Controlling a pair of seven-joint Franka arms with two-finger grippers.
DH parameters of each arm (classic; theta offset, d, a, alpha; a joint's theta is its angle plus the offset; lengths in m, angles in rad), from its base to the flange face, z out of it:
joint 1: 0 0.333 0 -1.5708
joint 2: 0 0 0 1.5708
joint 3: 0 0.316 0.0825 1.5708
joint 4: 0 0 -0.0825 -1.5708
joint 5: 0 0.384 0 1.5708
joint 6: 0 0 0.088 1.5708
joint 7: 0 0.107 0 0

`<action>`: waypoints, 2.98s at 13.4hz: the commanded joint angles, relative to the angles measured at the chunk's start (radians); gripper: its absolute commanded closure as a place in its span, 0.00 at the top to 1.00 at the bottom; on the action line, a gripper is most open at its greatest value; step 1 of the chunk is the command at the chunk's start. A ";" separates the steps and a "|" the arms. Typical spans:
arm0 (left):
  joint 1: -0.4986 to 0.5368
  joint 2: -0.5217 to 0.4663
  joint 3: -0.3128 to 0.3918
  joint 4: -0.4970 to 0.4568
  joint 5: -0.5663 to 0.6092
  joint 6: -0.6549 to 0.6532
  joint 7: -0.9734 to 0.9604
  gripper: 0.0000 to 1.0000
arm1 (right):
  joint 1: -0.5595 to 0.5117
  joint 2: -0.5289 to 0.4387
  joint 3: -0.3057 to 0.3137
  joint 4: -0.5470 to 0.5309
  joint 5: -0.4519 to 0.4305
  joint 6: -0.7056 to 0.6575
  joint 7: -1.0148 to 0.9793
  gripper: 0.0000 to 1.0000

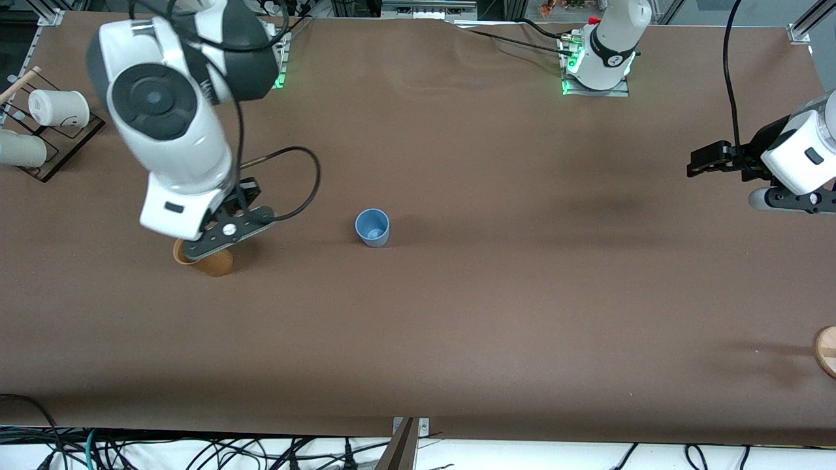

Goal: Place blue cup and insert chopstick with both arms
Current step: 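Lift the pink chopstick with the right gripper over the blue cup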

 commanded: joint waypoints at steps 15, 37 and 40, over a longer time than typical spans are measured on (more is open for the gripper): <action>0.015 0.000 -0.006 0.000 0.006 0.002 0.022 1.00 | 0.145 0.102 0.000 0.002 0.253 0.283 0.403 0.00; 0.015 0.000 -0.006 0.000 0.006 0.004 0.021 1.00 | 0.122 0.089 -0.012 -0.096 0.316 0.253 0.361 1.00; 0.015 0.000 -0.006 0.000 0.006 0.004 0.021 1.00 | 0.103 0.066 -0.015 -0.094 0.313 0.245 0.363 1.00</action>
